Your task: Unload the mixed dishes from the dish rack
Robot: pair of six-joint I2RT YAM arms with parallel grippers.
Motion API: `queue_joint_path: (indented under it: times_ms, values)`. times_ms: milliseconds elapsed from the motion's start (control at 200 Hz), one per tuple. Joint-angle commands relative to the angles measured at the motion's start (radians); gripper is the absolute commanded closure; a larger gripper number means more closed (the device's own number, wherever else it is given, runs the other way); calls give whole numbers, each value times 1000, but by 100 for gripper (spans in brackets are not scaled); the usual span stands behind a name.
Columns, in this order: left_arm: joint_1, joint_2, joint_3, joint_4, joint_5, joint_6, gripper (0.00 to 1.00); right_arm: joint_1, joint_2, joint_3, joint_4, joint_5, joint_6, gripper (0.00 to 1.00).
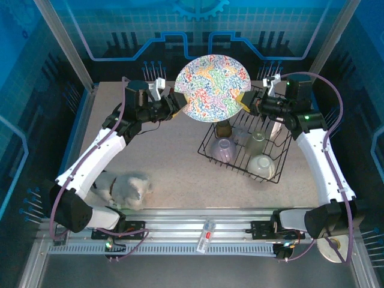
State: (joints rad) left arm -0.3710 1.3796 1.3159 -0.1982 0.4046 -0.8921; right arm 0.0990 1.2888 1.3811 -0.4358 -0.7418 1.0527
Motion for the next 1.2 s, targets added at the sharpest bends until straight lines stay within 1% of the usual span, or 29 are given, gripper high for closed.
queue_joint_path:
  times_ms: [0, 40, 110, 410, 650, 700, 756, 766, 831, 916, 981, 1066, 1131, 1196]
  values:
    - [4, 1, 0, 71, -3, -34, 62, 19, -42, -3, 107, -74, 34, 100]
    - [4, -2, -7, 89, 1, -44, 66, 20, -42, -5, 116, -78, 41, 100]
    - [7, -2, -16, 116, 8, -61, 69, 23, -42, -7, 126, -83, 49, 100]
    - [17, 8, -34, 193, 32, -120, 100, 34, -36, 8, 127, -95, 63, 100]
    - [34, -3, -67, 251, 25, -199, 100, 52, -20, 36, 127, -85, 54, 100]
    - [44, -7, -88, 296, 11, -237, 100, 51, -20, 35, 130, -84, 56, 100]
    - [57, -10, -121, 370, -1, -289, 100, 52, -20, 33, 134, -87, 56, 86]
    - [59, -9, -126, 381, -2, -299, 100, 52, -20, 33, 135, -89, 56, 85]
    - [68, 2, -141, 457, -2, -350, 100, 52, -20, 31, 149, -99, 61, 71]
    - [72, 24, -126, 494, 0, -373, 100, 50, -25, 34, 165, -85, 69, 43]
    - [73, 37, -118, 517, -8, -383, 100, 52, -23, 35, 190, -65, 88, 27]
    - [81, 53, -121, 570, -21, -411, 100, 54, -8, 41, 224, -65, 115, 13]
    - [90, 69, -122, 608, -30, -434, 100, 53, 2, 62, 203, -51, 106, 1]
    - [100, 84, -113, 634, -36, -445, 100, 49, 1, 81, 166, -30, 77, 0]
